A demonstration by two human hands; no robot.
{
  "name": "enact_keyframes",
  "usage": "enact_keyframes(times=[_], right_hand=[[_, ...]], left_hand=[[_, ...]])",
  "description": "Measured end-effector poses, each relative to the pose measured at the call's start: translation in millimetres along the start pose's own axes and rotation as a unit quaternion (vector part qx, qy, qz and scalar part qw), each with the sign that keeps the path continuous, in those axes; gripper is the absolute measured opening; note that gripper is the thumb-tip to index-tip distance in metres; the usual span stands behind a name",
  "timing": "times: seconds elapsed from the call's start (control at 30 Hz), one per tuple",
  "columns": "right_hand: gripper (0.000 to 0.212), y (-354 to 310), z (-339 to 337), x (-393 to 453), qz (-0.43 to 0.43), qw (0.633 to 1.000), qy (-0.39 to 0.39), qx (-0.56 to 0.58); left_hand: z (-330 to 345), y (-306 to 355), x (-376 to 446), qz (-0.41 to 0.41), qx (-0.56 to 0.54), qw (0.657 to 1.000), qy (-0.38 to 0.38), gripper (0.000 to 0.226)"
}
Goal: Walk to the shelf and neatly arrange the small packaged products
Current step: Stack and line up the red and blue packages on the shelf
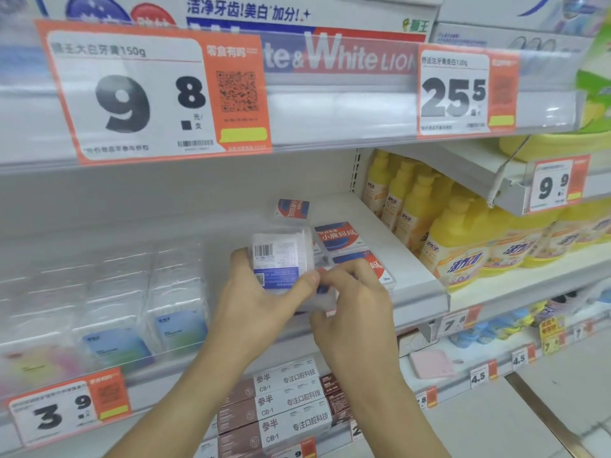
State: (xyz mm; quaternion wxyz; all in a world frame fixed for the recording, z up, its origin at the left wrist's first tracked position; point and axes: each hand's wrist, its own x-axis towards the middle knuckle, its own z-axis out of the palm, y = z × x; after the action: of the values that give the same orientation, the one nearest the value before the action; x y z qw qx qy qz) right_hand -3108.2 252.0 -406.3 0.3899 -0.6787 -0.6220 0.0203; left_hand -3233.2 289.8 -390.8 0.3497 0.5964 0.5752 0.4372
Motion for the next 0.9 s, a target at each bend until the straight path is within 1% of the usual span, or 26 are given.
enact_keyframes(times=[0.07, 0.1, 0.13, 0.17, 0.23, 0.33, 0.37, 0.43, 0.5, 0.6, 0.67, 0.7, 0.77, 0.8, 0.83, 0.87, 0.9], right_hand=[[0.033, -1.9, 3.0, -0.3, -0.023, 0.995, 0.089, -0.026], [0.030, -1.7, 5.9, -0.5, -0.029, 0.992, 0.118, -0.037], [0.029, -1.2, 9.3, 0.1, -0.027, 0.991, 0.127, -0.042], [0.029, -0.5, 12.7, 0.4, -0.021, 0.992, 0.117, -0.044], [0.032, 1.1, 19.0, -0.5, -0.011, 0.996, 0.074, -0.052], [0.037, 4.2, 23.8, -2.8, -0.024, 0.999, -0.008, -0.041], [0.036, 4.1, 24.0, -3.3, -0.032, 0.998, -0.030, -0.038], [0.030, 5.3, 25.6, -3.8, -0.047, 0.996, -0.033, -0.063], [0.030, 6.9, 26.1, -3.5, -0.035, 0.996, -0.030, -0.080], [0.029, 12.4, 23.5, 0.3, -0.026, 0.997, -0.072, -0.028], [0.029, 15.7, 16.0, 3.6, -0.035, 0.997, -0.075, -0.001], [0.033, 17.7, 9.8, 5.1, -0.042, 0.997, -0.066, 0.000], [0.049, 20.6, -6.1, 8.4, -0.073, 0.996, -0.047, 0.008], [0.055, 21.4, -14.2, 9.2, -0.075, 0.995, -0.049, 0.052], [0.056, 20.3, -21.9, 9.9, -0.054, 0.988, -0.061, 0.130], [0.051, 17.5, -27.3, 11.7, -0.019, 0.970, -0.079, 0.231], [0.040, 13.9, -29.7, 14.4, 0.017, 0.942, -0.098, 0.321]], left_hand=[[0.9, 4.4, 0.9, 0.004, -0.016, 1.000, 0.003, 0.056], [2.0, 5.2, 1.2, 0.006, -0.020, 1.000, 0.010, 0.057], [3.0, 5.5, 1.0, 0.008, -0.024, 0.999, 0.020, 0.057], [4.1, 5.0, 0.4, 0.012, -0.030, 0.999, 0.032, 0.058], [6.4, 4.2, -2.1, 0.017, -0.044, 0.998, 0.050, 0.060], [7.7, 5.5, -5.2, 0.020, -0.061, 0.996, 0.056, 0.061], [7.9, 6.2, -5.3, 0.020, -0.065, 0.996, 0.056, 0.061], [7.7, 7.4, -5.5, 0.022, -0.074, 0.995, 0.058, 0.062], [7.9, 7.5, -6.4, 0.023, -0.079, 0.995, 0.062, 0.063], [9.8, 5.6, -7.4, 0.023, -0.089, 0.994, 0.065, 0.062], [12.0, 3.3, -6.5, 0.016, -0.102, 0.993, 0.054, 0.065], [12.8, 2.0, -6.0, 0.016, -0.102, 0.993, 0.049, 0.067], [14.6, -1.5, -4.3, 0.020, -0.092, 0.995, 0.043, 0.067], [16.0, -3.0, -3.1, 0.023, -0.085, 0.995, 0.042, 0.063], [17.9, -4.1, -1.7, 0.030, -0.075, 0.996, 0.038, 0.057], [20.3, -3.4, -1.2, 0.042, -0.065, 0.997, 0.029, 0.052], [23.2, -2.4, -1.0, 0.059, -0.052, 0.997, 0.015, 0.046]])
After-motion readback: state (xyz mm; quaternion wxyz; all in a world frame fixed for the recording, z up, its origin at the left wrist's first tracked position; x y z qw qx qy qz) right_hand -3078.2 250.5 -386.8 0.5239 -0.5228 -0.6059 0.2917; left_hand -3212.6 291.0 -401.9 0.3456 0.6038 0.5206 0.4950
